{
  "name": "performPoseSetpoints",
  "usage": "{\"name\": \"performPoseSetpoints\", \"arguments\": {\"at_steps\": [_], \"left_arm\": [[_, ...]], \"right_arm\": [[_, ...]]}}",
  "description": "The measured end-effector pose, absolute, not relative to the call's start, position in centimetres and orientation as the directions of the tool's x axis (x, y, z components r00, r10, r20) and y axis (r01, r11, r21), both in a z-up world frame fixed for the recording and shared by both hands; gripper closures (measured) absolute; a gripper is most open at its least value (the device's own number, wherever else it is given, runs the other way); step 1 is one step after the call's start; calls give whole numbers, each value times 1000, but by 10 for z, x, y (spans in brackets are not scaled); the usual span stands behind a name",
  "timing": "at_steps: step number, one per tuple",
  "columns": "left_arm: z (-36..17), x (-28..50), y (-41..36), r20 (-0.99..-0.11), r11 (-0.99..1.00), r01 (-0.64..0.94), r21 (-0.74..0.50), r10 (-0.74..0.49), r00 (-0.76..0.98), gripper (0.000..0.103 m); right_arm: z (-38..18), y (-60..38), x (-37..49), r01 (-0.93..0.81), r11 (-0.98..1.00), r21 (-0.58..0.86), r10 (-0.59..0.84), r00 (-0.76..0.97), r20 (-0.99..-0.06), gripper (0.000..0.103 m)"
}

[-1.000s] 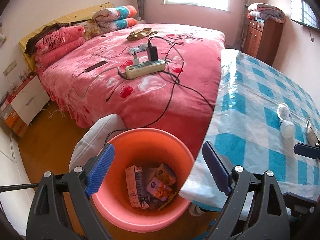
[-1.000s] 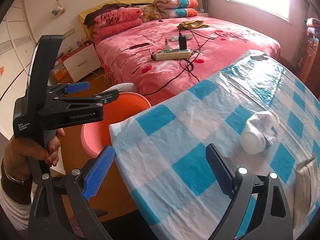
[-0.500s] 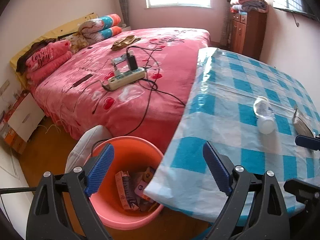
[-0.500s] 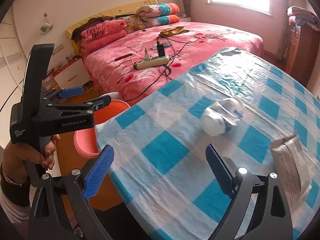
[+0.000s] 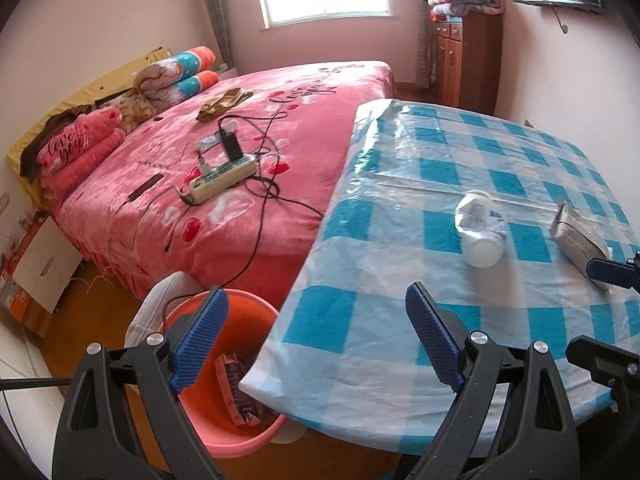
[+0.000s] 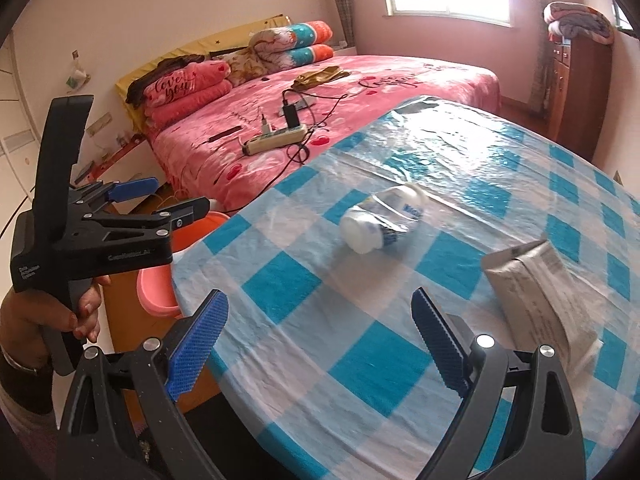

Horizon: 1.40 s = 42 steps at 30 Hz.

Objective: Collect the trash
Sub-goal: 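Move both open tools back over the checkered table, then grasp the white plastic bottle with the left tool while the right tool grasps the grey paper packet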

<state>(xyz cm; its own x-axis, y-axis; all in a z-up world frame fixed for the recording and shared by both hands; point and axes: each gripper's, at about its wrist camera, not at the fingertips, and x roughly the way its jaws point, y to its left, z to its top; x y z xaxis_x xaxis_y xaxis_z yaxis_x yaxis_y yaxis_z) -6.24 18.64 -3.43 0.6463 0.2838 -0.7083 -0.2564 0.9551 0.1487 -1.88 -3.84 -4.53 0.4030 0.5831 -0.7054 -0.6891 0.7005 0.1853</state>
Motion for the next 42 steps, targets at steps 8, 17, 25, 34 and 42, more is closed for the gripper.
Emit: {"name": "performPoseSetpoints", "arguments": {"at_steps": [8,17,25,34,42], "left_arm": [[-34,-52,153,-715,972,-176,155,234,659,12],[-33,-37,111,-724,986,-59,157,155,673,12],[-39,-18,81,-743,993,34,115,64,666,12],[-54,14,67,-768,993,80,87,16,640,12],[-73,44,74,-798,996,82,25,-29,602,12]], "right_arm": [[-45,-80,-12,-629,751,198,560,449,-696,11],[-54,-124,1,-547,802,239,535,479,-696,11],[-62,-161,17,-470,839,275,511,508,-693,11],[-72,-194,44,-401,874,273,464,528,-711,11],[-78,-199,70,-412,875,255,454,515,-727,11]]}}
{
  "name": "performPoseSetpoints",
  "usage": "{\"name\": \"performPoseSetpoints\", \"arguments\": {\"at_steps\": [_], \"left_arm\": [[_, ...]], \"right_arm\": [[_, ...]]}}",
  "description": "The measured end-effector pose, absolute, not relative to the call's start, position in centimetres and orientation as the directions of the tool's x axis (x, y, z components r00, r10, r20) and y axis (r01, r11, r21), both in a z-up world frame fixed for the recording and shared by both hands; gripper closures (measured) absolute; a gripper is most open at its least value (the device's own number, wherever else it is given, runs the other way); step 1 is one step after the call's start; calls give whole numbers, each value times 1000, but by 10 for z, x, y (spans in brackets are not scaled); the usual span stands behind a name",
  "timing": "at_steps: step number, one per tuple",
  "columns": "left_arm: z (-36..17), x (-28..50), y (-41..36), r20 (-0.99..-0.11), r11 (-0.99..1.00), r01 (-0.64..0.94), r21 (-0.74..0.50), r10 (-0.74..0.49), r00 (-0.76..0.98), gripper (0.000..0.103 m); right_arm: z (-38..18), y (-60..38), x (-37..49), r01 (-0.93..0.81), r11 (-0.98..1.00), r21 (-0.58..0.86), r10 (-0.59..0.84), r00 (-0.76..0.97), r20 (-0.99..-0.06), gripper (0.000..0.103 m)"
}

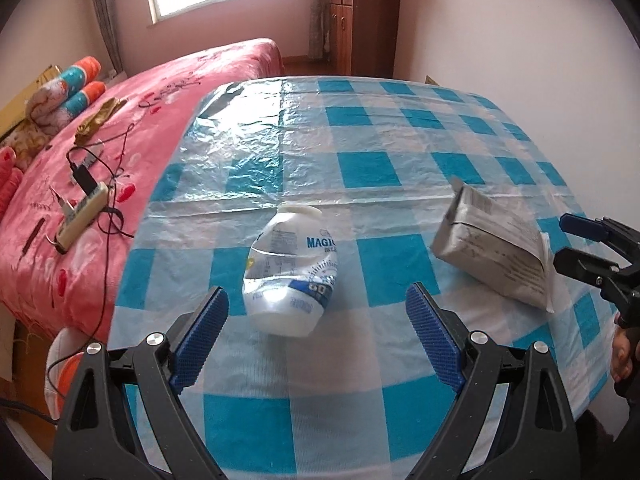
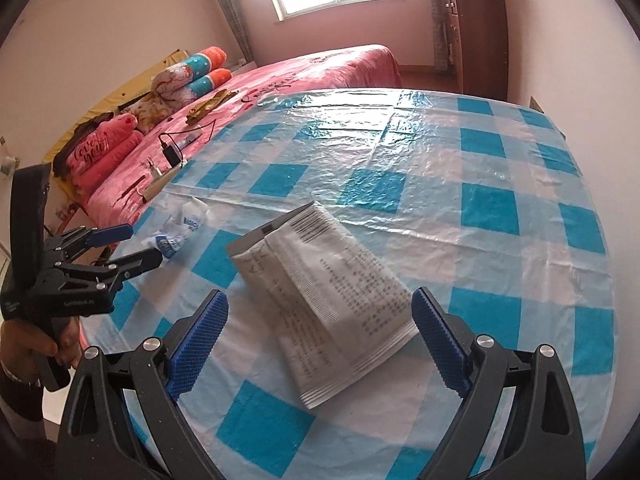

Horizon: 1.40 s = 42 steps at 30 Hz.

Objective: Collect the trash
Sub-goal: 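Grasp the white plastic bottle with the left tool while the right tool grasps the grey paper packet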

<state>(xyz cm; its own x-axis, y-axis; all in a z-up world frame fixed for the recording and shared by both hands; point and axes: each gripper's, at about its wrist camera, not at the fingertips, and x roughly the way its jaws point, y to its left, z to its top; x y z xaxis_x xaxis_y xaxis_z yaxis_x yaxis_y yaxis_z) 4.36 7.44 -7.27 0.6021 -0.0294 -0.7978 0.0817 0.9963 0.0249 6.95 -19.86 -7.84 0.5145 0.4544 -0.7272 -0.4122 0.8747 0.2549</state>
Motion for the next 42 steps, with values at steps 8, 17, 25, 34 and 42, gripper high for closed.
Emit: {"name": "performPoseSetpoints", "arguments": {"at_steps": [8,17,25,34,42], "left_arm": [[-87,67,86,-812,998,56,-5,-37,583,12],[-99,81,97,-819,999,24,-34,-41,573,12],[-104,85,97,-819,999,20,-32,-38,573,19],[-106,83,86,-814,999,36,20,-4,581,33],[-105,82,81,-806,999,41,18,-10,592,40]], "right_arm": [[-90,-185,86,-453,858,243,463,473,-750,11],[-100,-174,101,-481,852,206,444,457,-771,11],[-106,-166,109,-498,843,203,447,438,-780,11],[-113,-156,107,-535,826,176,440,417,-795,10],[-117,-138,97,-572,817,72,380,440,-814,8]]}}
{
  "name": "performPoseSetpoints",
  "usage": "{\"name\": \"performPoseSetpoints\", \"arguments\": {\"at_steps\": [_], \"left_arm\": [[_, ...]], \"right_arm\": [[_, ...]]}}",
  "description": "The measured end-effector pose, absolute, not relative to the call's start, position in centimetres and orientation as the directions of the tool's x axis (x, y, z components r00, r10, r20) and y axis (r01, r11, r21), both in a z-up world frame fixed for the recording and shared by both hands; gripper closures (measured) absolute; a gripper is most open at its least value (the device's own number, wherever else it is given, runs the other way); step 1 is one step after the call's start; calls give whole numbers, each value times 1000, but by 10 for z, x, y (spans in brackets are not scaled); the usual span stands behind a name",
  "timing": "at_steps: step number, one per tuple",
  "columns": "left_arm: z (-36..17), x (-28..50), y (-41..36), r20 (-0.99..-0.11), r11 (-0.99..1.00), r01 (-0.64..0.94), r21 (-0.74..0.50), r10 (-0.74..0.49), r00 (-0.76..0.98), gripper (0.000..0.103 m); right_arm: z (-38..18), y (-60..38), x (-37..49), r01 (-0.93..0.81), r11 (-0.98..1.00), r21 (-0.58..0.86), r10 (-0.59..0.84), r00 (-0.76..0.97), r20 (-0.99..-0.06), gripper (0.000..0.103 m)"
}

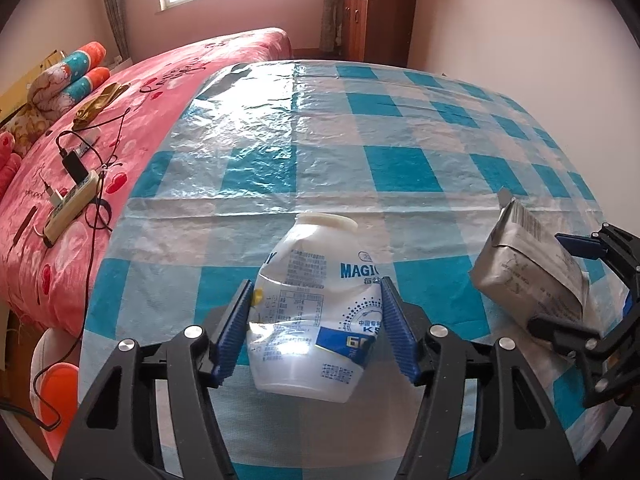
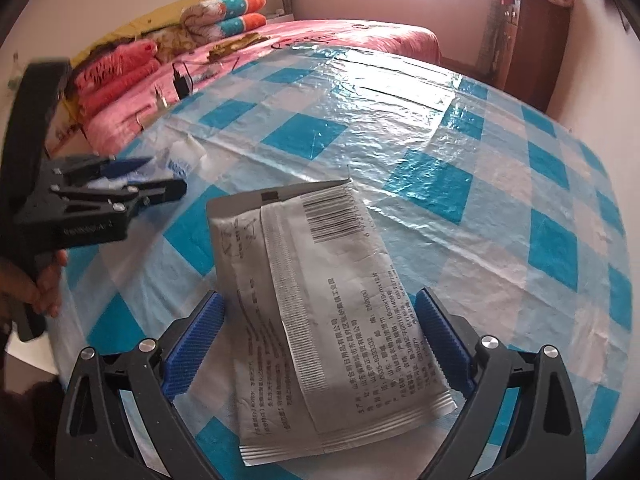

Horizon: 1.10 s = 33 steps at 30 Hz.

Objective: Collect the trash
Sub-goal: 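Grasp the white plastic bottle with the left tool while the right tool grasps the grey paper packet, then lift and carry the bottle and paper packet over to the orange bucket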

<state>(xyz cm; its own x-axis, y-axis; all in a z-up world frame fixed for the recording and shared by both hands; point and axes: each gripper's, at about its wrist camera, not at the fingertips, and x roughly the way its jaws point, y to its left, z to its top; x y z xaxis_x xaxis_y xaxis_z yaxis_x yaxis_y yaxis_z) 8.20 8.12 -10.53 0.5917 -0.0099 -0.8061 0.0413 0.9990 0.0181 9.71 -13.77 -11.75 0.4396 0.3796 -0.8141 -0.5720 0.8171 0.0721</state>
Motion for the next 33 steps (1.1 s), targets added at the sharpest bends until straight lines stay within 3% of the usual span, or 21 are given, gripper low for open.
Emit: {"name": "performPoseSetpoints", "arguments": {"at_steps": [11,19,33], "left_arm": [[-104,77,73,-802,998,58,1,-34,597,40],[-98,70,73,-792,999,50,5,-26,610,40],[-89,53,84,-774,1000,26,12,-7,633,40]], "right_arm": [[-120,-136,91,-556,830,39,359,479,-801,9],[-117,-138,84,-558,829,28,364,501,-786,22],[-112,-139,76,-537,843,33,362,522,-772,36]]}}
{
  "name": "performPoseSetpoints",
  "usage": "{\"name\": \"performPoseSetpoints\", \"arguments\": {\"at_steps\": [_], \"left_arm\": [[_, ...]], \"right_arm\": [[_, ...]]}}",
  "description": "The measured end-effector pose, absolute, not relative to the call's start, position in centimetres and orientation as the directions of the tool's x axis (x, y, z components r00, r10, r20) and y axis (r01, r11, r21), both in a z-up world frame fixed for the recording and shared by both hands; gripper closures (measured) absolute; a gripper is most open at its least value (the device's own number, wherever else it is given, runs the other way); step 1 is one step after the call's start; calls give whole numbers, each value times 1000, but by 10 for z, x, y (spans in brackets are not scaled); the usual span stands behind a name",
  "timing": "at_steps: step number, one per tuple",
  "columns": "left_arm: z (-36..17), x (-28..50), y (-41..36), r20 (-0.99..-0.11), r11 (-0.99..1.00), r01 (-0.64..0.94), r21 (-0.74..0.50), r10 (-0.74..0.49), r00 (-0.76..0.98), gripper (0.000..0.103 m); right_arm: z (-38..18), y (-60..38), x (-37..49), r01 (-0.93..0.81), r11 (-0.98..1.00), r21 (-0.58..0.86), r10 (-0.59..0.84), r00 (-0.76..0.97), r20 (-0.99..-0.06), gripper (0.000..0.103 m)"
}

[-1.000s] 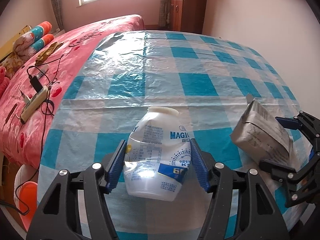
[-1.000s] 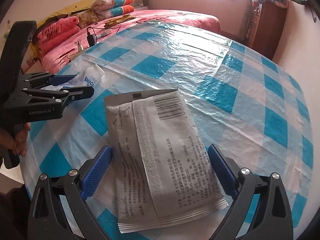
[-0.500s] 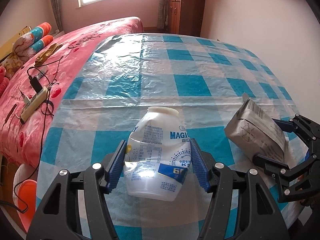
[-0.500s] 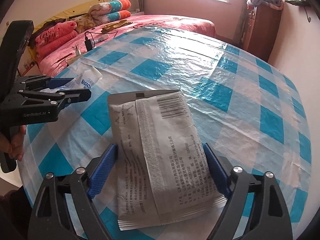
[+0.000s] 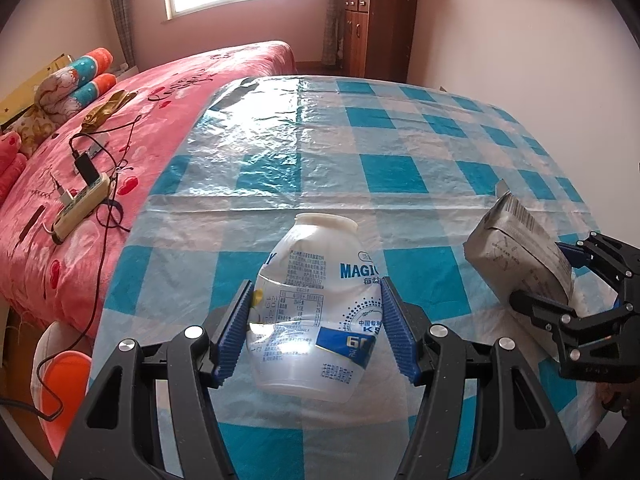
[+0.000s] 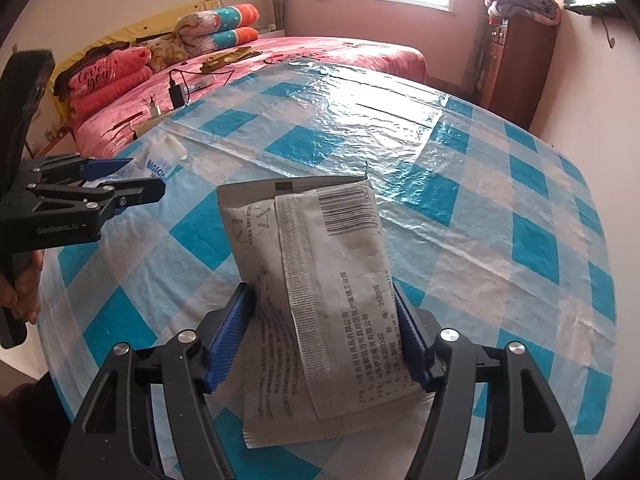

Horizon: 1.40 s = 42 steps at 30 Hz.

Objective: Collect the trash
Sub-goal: 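Lift and carry the bottle and paper packet over to the orange bucket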

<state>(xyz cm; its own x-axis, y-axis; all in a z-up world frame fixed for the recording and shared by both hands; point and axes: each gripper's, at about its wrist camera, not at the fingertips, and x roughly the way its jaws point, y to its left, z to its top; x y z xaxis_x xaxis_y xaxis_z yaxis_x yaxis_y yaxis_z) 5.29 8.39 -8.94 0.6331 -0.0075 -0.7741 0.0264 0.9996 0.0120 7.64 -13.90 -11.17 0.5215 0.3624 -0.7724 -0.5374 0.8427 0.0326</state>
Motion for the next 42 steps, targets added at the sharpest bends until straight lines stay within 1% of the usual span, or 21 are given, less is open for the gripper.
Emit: {"name": "performPoseSetpoints", "arguments": {"at_steps": [10,15,16,21,24,27,29,30,32,35,38,40,42], "left_arm": [[-86,38,96,-763,1000,9,9,1,646,40],[-85,30,102,-759,1000,1,4,2,651,40],[-84,28,103,-759,1000,-1,2,2,651,40],[-82,19,111,-754,1000,-15,-7,5,657,40],[-84,16,113,-757,1000,-18,-9,5,653,40],[-87,17,113,-762,1000,-16,-12,1,647,40],[-88,18,111,-766,1000,-11,-14,-4,643,40],[-89,19,110,-768,1000,-6,-14,-7,640,40],[-90,20,108,-771,1000,2,-14,-12,637,40],[-91,20,103,-774,1000,14,-10,-17,632,40],[-92,20,100,-778,1000,24,-7,-20,629,40],[-92,21,98,-780,1000,27,-2,-18,625,40],[-92,21,98,-782,1000,27,-1,-18,623,40]], "right_arm": [[-105,-145,72,-511,859,43,357,536,-765,50],[-101,-148,71,-499,865,55,359,537,-763,54],[-100,-151,71,-493,866,82,373,529,-762,56],[-96,-183,82,-399,884,242,431,498,-753,56],[-101,-219,95,-289,869,402,494,469,-732,56],[-106,-257,105,-181,815,551,566,457,-686,56],[-107,-269,106,-151,808,570,567,466,-679,56],[-105,-272,105,-147,820,554,549,476,-687,56],[-101,-271,104,-161,846,507,515,488,-704,54],[-96,-259,99,-191,896,401,440,509,-740,51],[-97,-248,98,-219,911,350,412,516,-751,24],[-96,-241,98,-236,927,290,373,532,-760,17],[-98,-232,99,-258,940,225,334,542,-771,12]]}}
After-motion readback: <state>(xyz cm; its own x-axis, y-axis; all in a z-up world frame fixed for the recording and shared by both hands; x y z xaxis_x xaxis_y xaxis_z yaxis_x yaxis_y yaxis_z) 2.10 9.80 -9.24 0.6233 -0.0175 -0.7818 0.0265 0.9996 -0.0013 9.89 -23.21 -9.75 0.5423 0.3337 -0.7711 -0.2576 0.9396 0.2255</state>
